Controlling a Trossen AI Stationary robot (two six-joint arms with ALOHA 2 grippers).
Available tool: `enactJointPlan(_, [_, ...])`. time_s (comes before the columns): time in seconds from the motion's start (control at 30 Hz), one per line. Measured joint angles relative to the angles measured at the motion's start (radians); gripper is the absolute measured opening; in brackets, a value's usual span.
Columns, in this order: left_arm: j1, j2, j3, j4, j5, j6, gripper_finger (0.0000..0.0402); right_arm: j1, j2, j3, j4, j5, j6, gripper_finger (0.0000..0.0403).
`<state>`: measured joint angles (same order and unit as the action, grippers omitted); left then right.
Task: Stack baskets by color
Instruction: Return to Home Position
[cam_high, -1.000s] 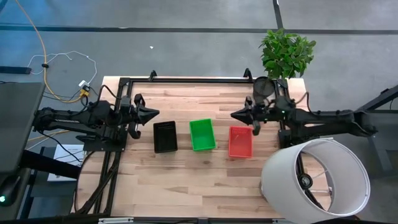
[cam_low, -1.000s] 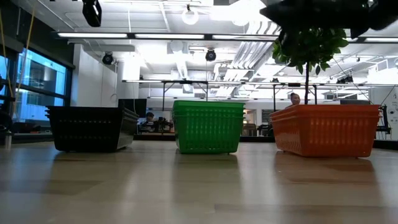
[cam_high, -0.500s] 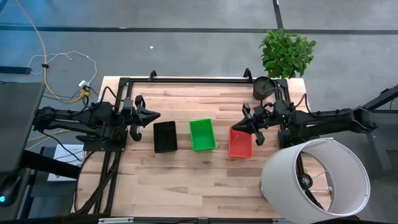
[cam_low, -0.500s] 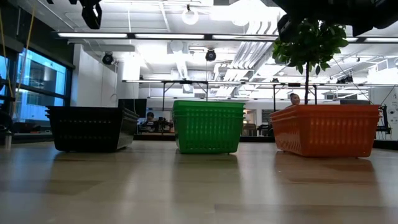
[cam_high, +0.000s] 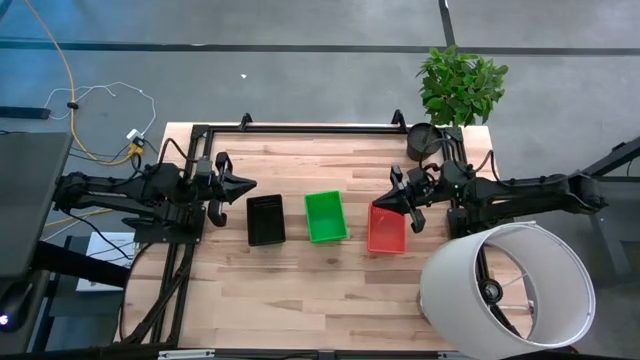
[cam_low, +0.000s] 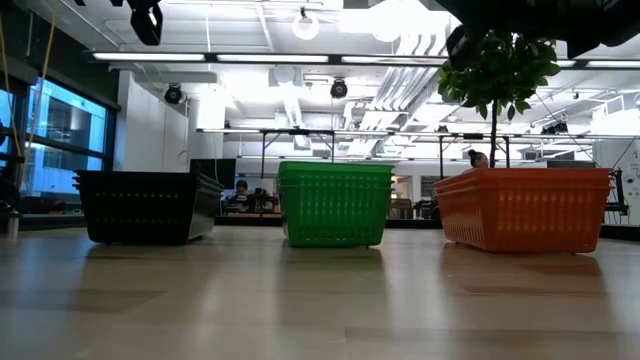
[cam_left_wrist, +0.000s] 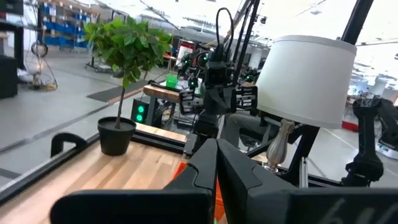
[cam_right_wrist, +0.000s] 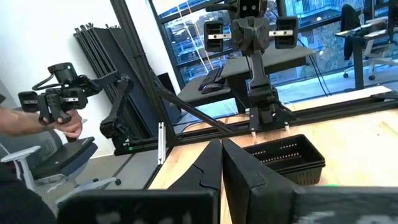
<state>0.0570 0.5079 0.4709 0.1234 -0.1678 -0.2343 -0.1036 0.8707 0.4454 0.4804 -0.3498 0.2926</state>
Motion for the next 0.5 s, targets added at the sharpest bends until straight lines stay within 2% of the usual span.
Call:
enactJointPlan(0.27, [0.0,-0.043,-0.022,-0.098,0.027,0.027,0.0,0.0,0.0,0.0,-0.007,0.027,0.047,0.0])
enactJointPlan(0.5, [0.0,-0.147,-0.243,0.064,0.071,0.001,0.0,-0.001,0.0,0.0,-0.017,0.061,0.12,0.0])
